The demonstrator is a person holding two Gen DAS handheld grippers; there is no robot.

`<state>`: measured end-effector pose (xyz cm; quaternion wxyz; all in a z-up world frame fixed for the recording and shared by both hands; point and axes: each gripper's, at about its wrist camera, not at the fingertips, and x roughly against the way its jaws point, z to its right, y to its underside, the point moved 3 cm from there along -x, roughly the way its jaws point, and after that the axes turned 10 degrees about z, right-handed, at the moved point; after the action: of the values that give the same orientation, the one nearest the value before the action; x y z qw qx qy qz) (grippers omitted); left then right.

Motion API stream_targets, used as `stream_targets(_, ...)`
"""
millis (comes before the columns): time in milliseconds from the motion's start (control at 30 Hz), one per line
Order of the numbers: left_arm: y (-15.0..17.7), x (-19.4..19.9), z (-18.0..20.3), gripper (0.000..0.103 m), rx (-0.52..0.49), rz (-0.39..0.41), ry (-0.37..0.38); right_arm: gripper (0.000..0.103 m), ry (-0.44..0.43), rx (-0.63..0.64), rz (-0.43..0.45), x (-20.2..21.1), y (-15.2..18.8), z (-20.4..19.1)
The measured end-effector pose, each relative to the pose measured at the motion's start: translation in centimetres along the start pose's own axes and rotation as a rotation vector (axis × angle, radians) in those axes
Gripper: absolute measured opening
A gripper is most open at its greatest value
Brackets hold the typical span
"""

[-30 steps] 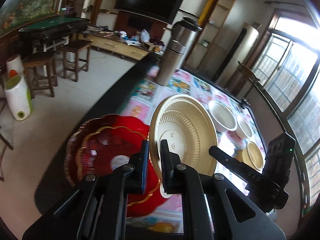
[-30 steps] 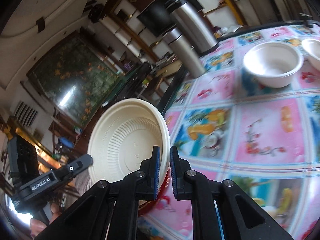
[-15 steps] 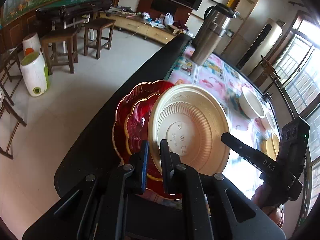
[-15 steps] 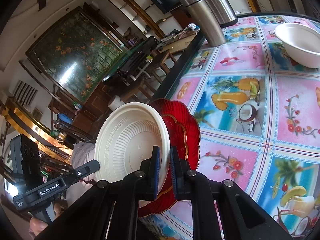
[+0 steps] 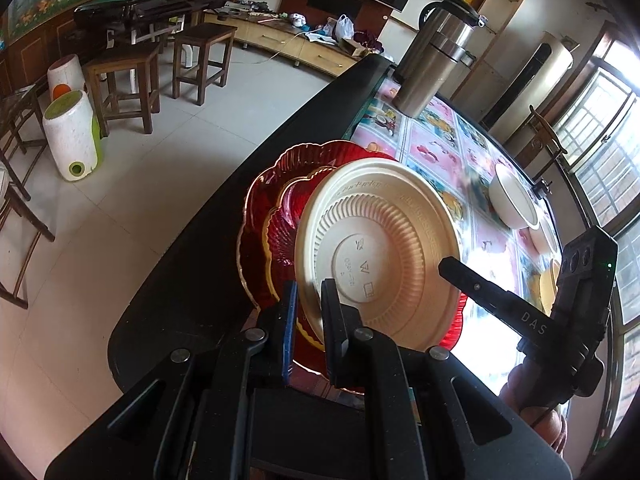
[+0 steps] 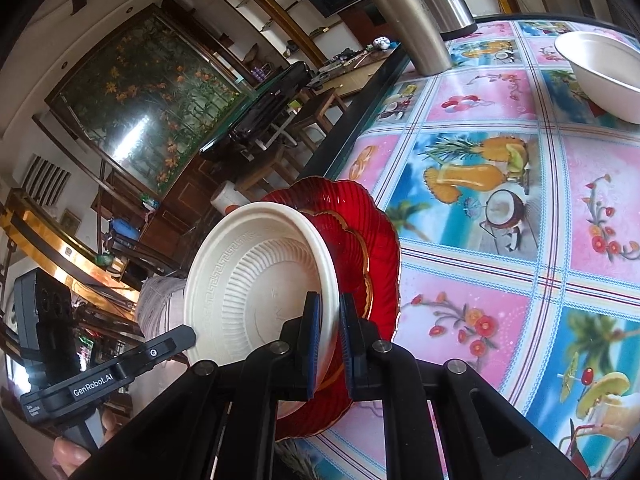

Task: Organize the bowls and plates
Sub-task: 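Carry the cream plate onto the red plate stack, then open the right gripper to release the cream plate on the stack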

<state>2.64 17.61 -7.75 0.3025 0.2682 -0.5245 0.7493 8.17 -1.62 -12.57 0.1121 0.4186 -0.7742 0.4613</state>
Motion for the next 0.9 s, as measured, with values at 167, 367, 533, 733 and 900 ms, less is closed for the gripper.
stream_targets(167,0.0,0.8,0.4,0.023,-0.069,0.041,-0.075,0.013,0.007,0.034,0.007,-0.2,0.0,-0.5)
stream_targets(367,-0.2,1.6,0.0,0.025,-0.149,0.097,-0.186,0.015,0.018,0.022,0.016,0.0,-0.3,0.3)
stream_targets(533,-0.7,3.3,-0.1,0.025,-0.157,0.193,-0.226,0.021,-0.016,0.023,0.060,1.7,-1.1,0.7)
stream_targets(733,-0.7,4.7,4.6,0.049,-0.227,0.266,-0.099,0.027,0.032,0.063,0.196,6.4,-2.7,3.1)
stream_targets(900,1.4,3.3,11.7,0.055,-0.379,0.216,0.052,0.030,0.161,0.102,0.291,11.5,-2.8,7.5)
